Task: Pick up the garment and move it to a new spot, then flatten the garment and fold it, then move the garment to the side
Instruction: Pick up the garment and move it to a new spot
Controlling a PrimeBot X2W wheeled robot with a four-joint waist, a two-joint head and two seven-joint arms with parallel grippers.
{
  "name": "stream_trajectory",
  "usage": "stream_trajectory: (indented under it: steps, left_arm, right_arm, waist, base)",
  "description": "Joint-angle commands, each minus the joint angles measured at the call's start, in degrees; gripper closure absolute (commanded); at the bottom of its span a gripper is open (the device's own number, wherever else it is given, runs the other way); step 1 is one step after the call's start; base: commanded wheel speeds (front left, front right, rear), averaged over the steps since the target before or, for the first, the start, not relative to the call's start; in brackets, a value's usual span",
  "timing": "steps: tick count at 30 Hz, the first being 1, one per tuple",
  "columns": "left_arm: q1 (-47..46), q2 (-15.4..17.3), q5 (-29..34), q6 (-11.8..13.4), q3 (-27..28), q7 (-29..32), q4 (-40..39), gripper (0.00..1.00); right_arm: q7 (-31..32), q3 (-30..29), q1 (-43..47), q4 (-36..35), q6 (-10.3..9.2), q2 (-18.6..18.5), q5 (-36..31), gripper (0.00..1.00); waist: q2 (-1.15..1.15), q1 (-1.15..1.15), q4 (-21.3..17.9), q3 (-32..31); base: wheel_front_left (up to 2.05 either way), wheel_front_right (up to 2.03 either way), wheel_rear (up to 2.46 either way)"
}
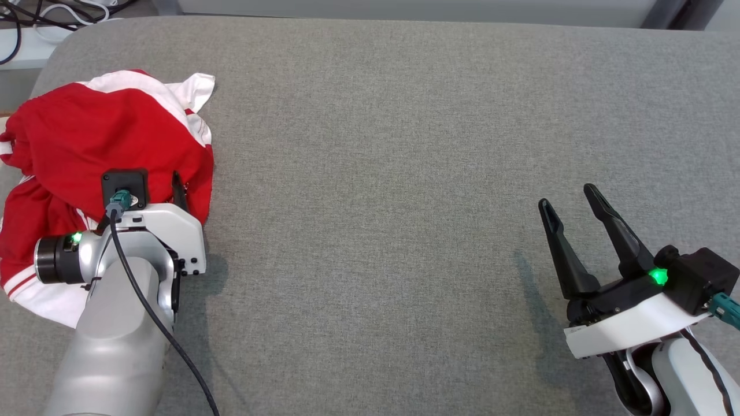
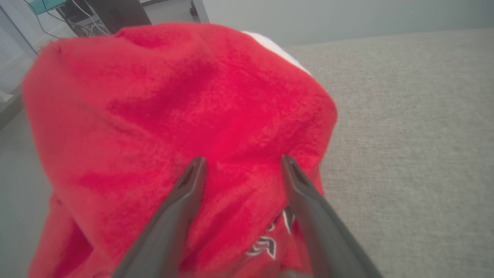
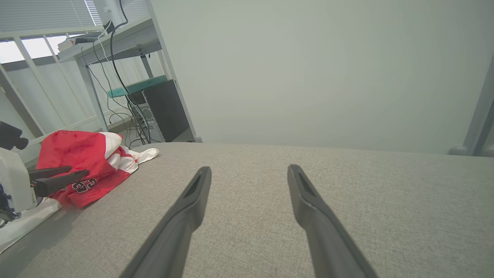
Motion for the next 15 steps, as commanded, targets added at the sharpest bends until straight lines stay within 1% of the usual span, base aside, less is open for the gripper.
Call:
stream_trajectory:
  steps: [1,3,4,5,6,11,15]
  left_arm:
    - [-2.31,2.66,0.51,0.61,1.0,-0.15,0.05,0.0]
    - [-2.62,2.93,0.64,0.57,0.66,-0.31,1.13,0.01]
    - [-2.73,2.95,0.46,0.34,0.64,-0.4,1.69,0.24]
    - [-2.87,2.99,0.27,0.18,0.66,-0.69,2.16,0.56]
    - [-3.0,3.14,0.28,0.21,0.58,-1.11,2.6,1.0]
    - [-3.4,3.5,-0.86,-0.37,1.02,-3.3,4.49,1.0]
    - [-3.19,3.75,-1.93,-0.69,1.7,-5.35,4.43,1.0]
  right_arm:
    - [-0.77,1.3,-0.85,-1.37,0.41,-0.49,0.5,0.0]
    - [-0.77,1.47,-0.95,-1.32,0.41,-0.51,0.62,0.0]
    - [-0.77,1.56,-0.98,-1.3,0.41,-0.52,0.69,0.0]
    - [-0.77,1.65,-1.02,-1.29,0.41,-0.55,0.73,0.0]
    - [-0.77,1.71,-1.06,-1.29,0.41,-0.56,0.78,0.0]
    - [-0.77,2.13,-1.26,-1.17,0.41,-0.59,1.04,0.0]
    - [-0.77,2.04,-1.23,-1.06,0.41,-0.43,1.08,0.0]
  waist:
    - [0.0,0.0,-0.19,-0.02]
    - [0.0,0.0,-0.39,-0.02]
    - [0.0,0.0,-0.49,-0.04]
    - [0.0,0.0,-0.61,-0.04]
    - [0.0,0.0,-0.73,-0.04]
    - [0.0,0.0,-1.36,-0.21]
    - [0.0,0.0,-1.75,-0.53]
  base:
    - [0.0,0.0,0.0]
    - [0.0,0.0,0.0]
    - [0.0,0.0,0.0]
    - [0.0,0.0,0.0]
    - [0.0,0.0,0.0]
    - [0.0,0.0,0.0]
    - [0.0,0.0,0.0]
